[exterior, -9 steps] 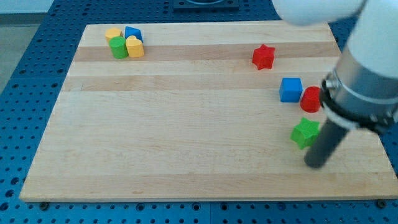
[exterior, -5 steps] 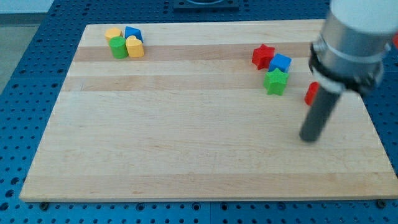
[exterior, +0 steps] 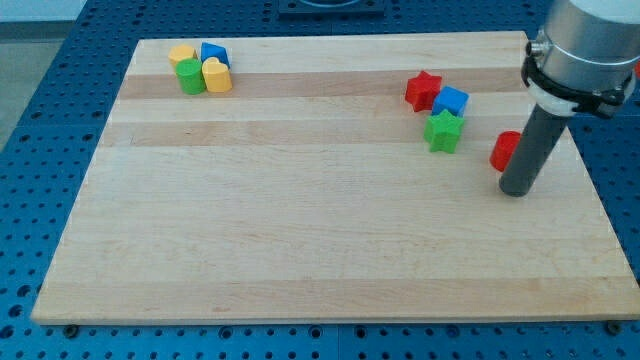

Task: Move the red circle to the top side

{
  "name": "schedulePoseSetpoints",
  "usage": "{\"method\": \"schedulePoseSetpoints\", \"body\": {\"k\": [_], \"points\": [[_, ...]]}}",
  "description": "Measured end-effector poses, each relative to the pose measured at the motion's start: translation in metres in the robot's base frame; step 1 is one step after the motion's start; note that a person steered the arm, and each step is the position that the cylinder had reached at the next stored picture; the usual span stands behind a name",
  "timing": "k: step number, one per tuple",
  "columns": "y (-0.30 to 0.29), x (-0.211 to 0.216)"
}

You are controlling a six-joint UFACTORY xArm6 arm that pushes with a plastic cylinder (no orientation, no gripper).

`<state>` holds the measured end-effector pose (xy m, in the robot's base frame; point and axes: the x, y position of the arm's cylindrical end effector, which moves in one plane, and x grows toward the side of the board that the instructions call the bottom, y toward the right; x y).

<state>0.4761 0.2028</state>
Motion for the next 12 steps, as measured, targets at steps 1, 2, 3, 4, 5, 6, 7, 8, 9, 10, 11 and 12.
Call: {"method": "schedulePoseSetpoints", "body": {"k": [1,2,3,4,5,6,7,8,9,10,11,12], "points": [[0.0,-0.065],[0.0,-0.123],[0.0,-0.143],[0.0,-0.14],[0.001,-0.104],[0.035,-0.084],[0.06,-0.12],[0.06,-0.123],[0.05,-0.123],[0.03,-0.125],[0.007,-0.146],[-0.002,-0.165]]}}
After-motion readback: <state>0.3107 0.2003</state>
